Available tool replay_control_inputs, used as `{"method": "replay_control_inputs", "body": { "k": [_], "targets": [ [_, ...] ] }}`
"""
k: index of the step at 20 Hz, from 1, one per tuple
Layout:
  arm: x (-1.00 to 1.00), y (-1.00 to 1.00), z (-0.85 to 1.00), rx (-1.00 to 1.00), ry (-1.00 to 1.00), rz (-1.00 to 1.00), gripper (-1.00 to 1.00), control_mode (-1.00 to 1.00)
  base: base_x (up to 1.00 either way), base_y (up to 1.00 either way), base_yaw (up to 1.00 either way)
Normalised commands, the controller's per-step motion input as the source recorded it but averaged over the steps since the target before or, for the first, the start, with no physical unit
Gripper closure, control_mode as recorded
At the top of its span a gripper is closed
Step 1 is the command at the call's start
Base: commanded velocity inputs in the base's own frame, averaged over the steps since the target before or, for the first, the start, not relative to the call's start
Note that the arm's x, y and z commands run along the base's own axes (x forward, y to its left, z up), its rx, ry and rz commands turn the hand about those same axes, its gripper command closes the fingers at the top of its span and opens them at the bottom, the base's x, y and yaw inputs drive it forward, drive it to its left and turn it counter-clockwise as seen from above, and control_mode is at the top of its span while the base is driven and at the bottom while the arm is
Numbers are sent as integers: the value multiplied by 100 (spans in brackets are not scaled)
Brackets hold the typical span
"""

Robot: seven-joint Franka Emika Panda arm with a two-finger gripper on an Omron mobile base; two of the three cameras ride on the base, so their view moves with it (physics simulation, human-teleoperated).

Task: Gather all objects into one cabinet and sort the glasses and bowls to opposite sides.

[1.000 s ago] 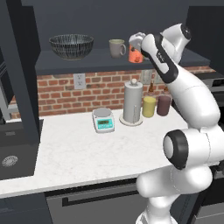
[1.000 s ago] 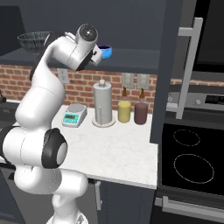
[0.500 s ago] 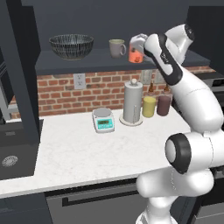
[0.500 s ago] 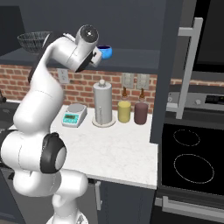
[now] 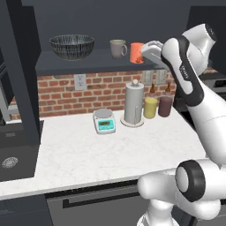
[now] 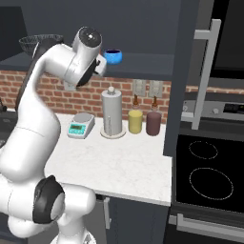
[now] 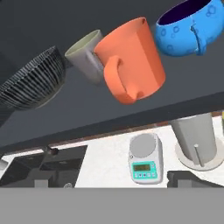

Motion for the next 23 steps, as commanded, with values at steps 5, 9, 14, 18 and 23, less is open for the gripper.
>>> {"method": "replay_control_inputs", "body": {
  "k": [5,9,14,18,23],
  "targets": [
    [-99,-7,3,-15,0,1,-100,-100,0,0,0],
    [-100,-1,13,-19,0,0,-100,-100,0,0,0],
    [-100,0,14,-22,-2,0,-100,-100,0,0,0],
    [-100,0,12,-23,-5,0,-100,-100,0,0,0],
    [-100,0,9,-22,-12,0,-100,-100,0,0,0]
  ]
}}
